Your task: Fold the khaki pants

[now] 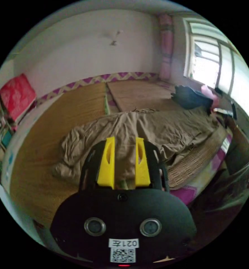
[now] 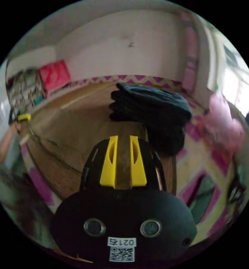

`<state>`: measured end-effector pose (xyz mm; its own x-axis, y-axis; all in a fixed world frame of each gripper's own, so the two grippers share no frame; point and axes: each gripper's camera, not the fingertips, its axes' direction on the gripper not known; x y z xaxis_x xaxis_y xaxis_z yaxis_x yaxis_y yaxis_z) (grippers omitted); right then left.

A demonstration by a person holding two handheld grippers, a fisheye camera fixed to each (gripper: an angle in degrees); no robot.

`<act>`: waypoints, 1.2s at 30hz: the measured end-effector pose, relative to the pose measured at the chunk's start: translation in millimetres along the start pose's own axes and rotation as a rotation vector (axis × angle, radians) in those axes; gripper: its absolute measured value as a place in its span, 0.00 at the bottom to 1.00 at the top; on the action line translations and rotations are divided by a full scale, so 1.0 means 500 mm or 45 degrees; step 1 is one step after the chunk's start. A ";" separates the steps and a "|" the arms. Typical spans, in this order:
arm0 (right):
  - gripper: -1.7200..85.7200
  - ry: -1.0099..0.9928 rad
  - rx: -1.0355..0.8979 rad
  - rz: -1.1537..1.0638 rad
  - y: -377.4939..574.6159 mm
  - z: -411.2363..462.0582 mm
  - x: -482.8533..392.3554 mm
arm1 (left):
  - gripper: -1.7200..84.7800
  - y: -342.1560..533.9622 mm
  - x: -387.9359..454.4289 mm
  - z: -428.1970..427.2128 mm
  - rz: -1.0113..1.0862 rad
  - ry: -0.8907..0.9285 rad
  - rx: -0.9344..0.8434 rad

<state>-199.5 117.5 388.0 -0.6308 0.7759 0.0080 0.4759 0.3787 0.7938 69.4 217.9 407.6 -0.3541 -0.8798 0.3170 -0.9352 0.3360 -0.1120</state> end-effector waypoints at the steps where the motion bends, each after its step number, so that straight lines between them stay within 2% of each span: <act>1: 0.11 0.085 -0.069 -0.172 -0.043 0.050 -0.041 | 0.17 -0.036 0.016 0.030 0.083 -0.050 -0.044; 3: 0.11 0.204 -0.133 -0.399 -0.092 0.118 -0.089 | 0.18 -0.083 0.028 0.082 0.173 -0.099 -0.142; 5: 0.13 0.206 -0.161 -0.681 -0.131 0.182 -0.138 | 0.16 -0.131 0.028 0.133 0.231 -0.113 -0.162; 11: 0.12 0.163 -0.377 -1.049 -0.189 0.295 -0.218 | 0.11 -0.217 0.008 0.232 0.330 0.025 -0.229; 15: 0.08 0.107 -0.501 -1.089 -0.198 0.333 -0.231 | 0.12 -0.246 0.009 0.273 0.407 -0.024 -0.261; 17: 0.02 0.113 -0.436 -1.042 -0.204 0.308 -0.232 | 0.13 -0.260 0.007 0.285 0.448 -0.018 -0.269; 19: 0.01 0.076 -0.386 -1.026 -0.203 0.279 -0.234 | 0.14 -0.268 0.003 0.289 0.458 0.015 -0.253; 31: 0.01 0.013 -0.087 -0.927 -0.136 0.083 -0.217 | 0.16 -0.309 -0.044 0.366 0.536 0.131 -0.306; 33: 0.01 0.010 -0.080 -0.930 -0.123 0.063 -0.215 | 0.14 -0.319 -0.058 0.379 0.523 0.157 -0.324; 35: 0.01 0.000 -0.073 -0.917 -0.106 0.042 -0.210 | 0.03 -0.316 -0.067 0.409 0.562 0.293 -0.456; 36: 0.01 0.002 -0.071 -0.915 -0.100 0.036 -0.209 | 0.02 -0.316 -0.070 0.410 0.556 0.290 -0.464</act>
<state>-146.6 26.7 336.3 -0.7772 0.3436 -0.5271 -0.0893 0.7691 0.6329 227.8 127.0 221.2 -0.6559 -0.5545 0.5123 -0.6268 0.7782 0.0398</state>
